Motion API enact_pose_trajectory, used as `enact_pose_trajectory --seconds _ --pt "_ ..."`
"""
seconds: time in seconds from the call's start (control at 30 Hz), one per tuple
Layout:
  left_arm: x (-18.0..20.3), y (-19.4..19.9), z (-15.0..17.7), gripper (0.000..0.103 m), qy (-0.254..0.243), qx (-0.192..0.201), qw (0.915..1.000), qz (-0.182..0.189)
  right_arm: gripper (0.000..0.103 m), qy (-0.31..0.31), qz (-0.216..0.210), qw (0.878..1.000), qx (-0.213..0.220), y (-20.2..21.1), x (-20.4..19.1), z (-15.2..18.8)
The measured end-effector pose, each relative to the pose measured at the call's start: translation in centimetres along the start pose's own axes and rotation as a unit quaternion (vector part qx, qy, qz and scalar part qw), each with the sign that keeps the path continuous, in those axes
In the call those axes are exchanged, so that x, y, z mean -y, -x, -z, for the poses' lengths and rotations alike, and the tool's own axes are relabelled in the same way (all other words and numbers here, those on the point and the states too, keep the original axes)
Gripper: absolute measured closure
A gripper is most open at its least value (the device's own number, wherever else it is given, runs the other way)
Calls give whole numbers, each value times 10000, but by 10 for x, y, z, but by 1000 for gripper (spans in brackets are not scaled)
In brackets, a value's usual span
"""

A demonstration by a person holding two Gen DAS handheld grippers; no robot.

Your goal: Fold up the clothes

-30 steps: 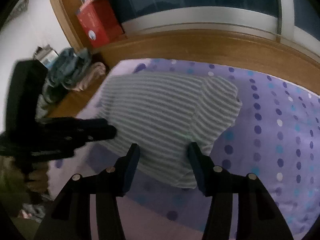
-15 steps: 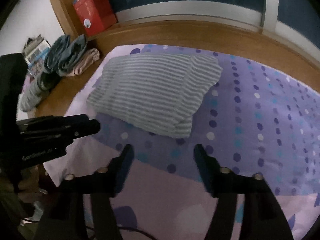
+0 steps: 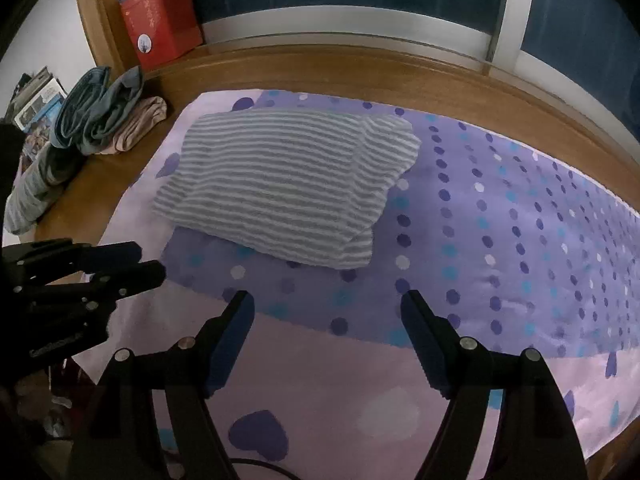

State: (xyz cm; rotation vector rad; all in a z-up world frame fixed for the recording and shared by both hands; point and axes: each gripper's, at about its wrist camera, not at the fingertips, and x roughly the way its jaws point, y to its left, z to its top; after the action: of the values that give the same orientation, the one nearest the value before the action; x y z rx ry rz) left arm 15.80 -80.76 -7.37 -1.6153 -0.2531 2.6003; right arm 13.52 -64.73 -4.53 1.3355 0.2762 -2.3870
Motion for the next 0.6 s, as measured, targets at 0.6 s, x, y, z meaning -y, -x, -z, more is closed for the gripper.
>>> enact_pose_trajectory --seconds 0.6 --pt "8 -6 -6 54 -300 73 9995 -54 26 -275 346 9990 28 5 -4 7"
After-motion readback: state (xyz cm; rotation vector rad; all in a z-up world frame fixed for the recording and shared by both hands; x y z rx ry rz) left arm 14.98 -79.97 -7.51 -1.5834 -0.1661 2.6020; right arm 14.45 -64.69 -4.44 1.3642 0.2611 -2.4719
